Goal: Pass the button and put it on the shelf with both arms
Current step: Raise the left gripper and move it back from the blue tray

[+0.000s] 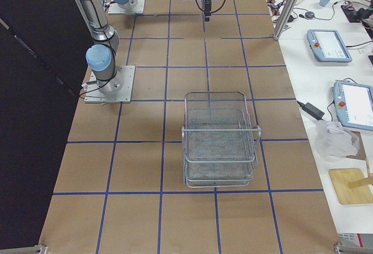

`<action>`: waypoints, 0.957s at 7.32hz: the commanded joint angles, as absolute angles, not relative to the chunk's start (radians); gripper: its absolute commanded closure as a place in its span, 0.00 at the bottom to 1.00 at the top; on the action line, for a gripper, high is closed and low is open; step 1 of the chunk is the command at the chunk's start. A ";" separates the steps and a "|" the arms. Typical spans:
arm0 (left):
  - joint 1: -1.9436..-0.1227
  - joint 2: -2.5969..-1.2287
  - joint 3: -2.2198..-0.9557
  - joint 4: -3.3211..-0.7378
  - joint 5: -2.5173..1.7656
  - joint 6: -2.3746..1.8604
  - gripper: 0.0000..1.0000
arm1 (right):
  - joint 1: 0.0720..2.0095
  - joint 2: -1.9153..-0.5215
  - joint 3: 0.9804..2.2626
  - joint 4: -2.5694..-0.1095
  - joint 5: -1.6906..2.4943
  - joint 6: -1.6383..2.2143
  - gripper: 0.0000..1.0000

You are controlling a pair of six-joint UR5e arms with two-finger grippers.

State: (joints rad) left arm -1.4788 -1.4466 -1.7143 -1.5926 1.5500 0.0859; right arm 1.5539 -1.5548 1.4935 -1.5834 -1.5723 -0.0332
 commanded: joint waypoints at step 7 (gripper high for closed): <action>-1.479 -1.450 -1.744 -1.591 1.536 0.086 0.00 | 1.554 -1.554 1.497 -1.583 -1.572 -0.034 0.00</action>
State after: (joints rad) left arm -1.4787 -1.4473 -1.7436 -1.5920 1.5446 0.0859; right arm 1.5539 -1.5548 1.4962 -1.5832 -1.5723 -0.0338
